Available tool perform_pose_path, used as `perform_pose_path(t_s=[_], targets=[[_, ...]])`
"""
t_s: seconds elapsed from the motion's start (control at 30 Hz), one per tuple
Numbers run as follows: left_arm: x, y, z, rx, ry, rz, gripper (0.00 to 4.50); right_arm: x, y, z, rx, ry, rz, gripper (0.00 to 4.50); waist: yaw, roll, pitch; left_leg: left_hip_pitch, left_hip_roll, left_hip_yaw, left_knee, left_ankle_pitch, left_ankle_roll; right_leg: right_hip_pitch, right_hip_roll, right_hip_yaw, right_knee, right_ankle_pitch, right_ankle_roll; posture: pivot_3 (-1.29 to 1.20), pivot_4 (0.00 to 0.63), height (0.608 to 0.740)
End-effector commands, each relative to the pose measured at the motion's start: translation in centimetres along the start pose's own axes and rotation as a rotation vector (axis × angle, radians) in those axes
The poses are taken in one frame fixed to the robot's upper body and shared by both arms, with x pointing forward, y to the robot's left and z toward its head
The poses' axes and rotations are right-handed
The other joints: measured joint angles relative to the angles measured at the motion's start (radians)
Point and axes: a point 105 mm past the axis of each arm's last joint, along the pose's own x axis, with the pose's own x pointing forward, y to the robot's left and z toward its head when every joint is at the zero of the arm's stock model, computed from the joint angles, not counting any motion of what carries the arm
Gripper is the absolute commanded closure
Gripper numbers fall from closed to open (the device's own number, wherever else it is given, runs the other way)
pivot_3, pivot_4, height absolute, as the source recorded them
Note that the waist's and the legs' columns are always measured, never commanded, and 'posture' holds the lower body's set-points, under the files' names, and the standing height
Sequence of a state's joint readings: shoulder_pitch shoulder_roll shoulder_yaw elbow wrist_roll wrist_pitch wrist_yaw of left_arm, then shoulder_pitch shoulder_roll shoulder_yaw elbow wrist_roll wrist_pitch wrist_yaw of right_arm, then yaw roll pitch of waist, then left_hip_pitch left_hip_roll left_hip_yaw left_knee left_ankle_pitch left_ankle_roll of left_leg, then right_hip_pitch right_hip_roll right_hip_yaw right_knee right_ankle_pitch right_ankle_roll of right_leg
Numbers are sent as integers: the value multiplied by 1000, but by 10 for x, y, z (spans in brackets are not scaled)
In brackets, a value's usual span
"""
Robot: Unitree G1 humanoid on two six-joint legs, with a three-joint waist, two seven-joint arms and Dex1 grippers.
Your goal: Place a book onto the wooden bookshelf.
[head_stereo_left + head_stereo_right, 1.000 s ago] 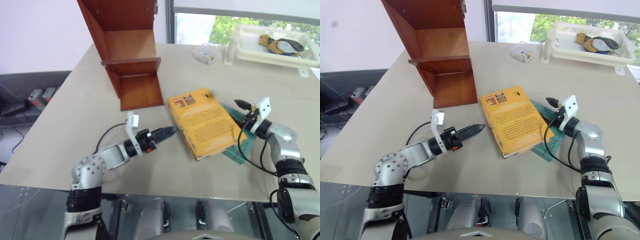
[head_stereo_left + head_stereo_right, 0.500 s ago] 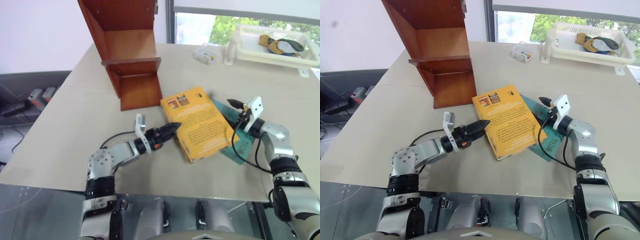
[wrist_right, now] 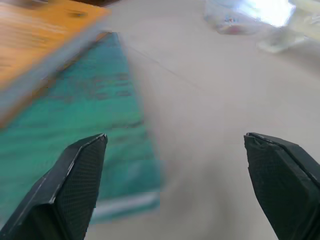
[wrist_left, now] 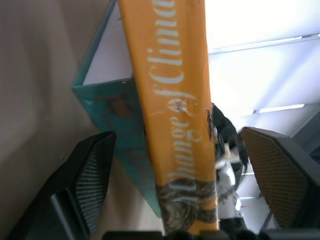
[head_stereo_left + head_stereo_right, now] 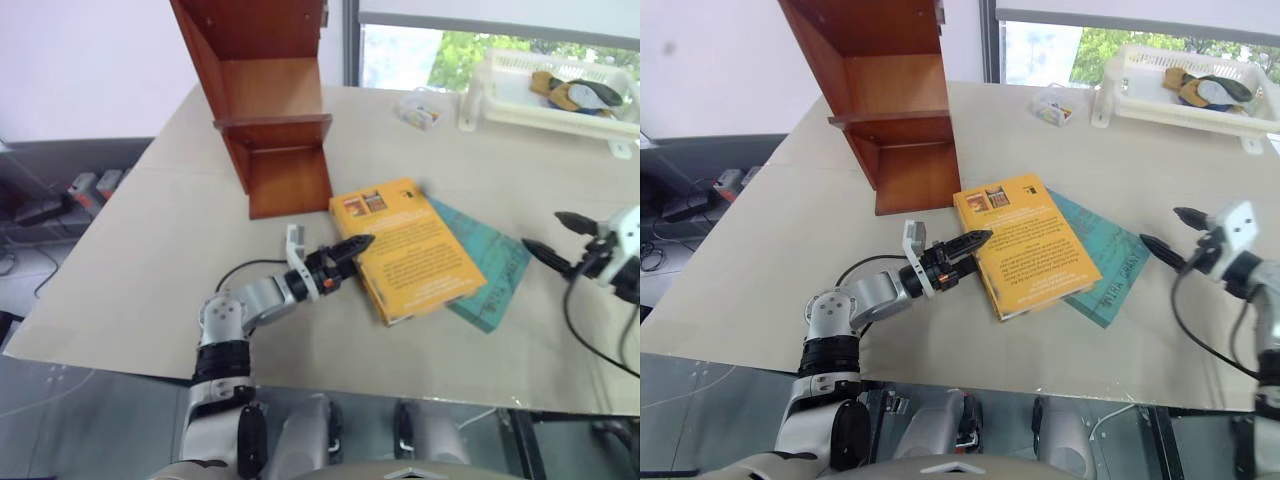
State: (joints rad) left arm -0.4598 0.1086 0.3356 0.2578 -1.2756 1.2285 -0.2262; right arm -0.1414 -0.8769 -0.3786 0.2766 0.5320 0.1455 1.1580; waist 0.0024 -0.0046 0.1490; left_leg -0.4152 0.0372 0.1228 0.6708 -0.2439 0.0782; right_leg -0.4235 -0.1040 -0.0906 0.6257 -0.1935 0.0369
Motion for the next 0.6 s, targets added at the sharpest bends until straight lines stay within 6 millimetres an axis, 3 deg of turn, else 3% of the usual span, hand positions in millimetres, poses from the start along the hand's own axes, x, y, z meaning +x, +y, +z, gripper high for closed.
perform_pose_path(t_s=[0.03,0.23,0.4,0.5,0.6], targets=[[3,-3,-9,-27,52,-50,59,-25,48,46,101,-10,252,0,7,1,0,0,0,-1,0,-2,3,0,0,-1,0,0,0,0,150,712],[18,-8,-19,-59,162,-97,59,-36,107,70,186,51,429,0,15,-3,1,-1,0,-6,2,-5,0,2,0,-5,-1,-3,3,0,150,712],[21,-5,-19,-76,234,-97,59,-35,115,65,170,93,413,0,21,-3,1,-2,-1,-9,3,-5,0,3,-2,-9,-4,-3,3,0,150,712],[23,-1,-13,-76,247,-87,1218,-35,116,51,157,153,392,0,27,-3,1,-4,-1,-10,3,-5,0,4,-2,-10,-4,-3,3,0,150,712],[23,-3,-9,-78,255,-102,2677,-35,116,51,159,144,388,0,30,-3,1,-4,-1,-11,3,-5,0,3,-1,-11,-4,-3,3,0,150,712]])
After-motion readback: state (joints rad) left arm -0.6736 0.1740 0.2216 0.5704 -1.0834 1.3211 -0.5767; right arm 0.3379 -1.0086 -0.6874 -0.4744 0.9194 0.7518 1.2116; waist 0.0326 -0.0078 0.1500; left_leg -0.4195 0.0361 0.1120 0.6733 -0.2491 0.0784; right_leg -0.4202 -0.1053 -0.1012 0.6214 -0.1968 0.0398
